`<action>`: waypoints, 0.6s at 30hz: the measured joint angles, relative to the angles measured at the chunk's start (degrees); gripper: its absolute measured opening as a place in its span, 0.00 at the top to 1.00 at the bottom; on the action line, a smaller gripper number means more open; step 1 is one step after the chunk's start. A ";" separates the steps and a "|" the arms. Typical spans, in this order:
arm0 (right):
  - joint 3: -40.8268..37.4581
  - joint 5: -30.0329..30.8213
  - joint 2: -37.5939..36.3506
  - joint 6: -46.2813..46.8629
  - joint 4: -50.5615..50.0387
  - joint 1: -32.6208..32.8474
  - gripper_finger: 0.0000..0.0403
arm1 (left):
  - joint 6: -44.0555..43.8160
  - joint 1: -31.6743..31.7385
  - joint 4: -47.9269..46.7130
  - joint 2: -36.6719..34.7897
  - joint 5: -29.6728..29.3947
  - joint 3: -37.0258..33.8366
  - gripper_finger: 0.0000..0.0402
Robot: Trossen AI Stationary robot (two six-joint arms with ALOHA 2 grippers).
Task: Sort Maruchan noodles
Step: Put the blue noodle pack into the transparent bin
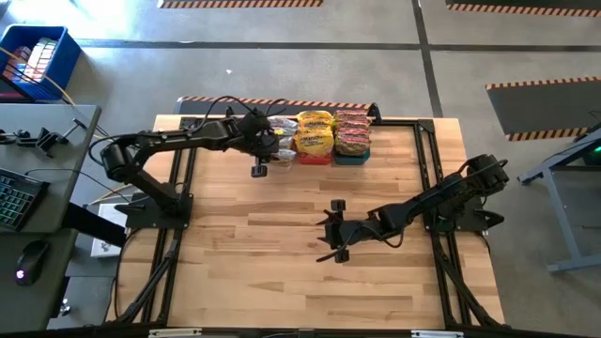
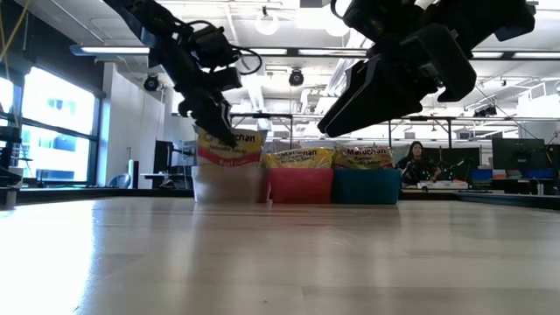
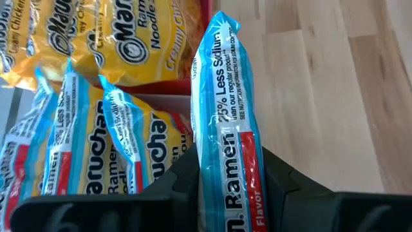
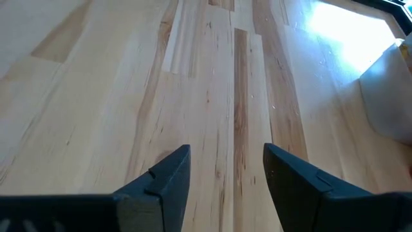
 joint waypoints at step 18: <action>0.00 -0.22 0.02 0.00 0.02 0.00 0.56 | -2.97 0.38 2.13 2.30 -6.59 -0.13 0.54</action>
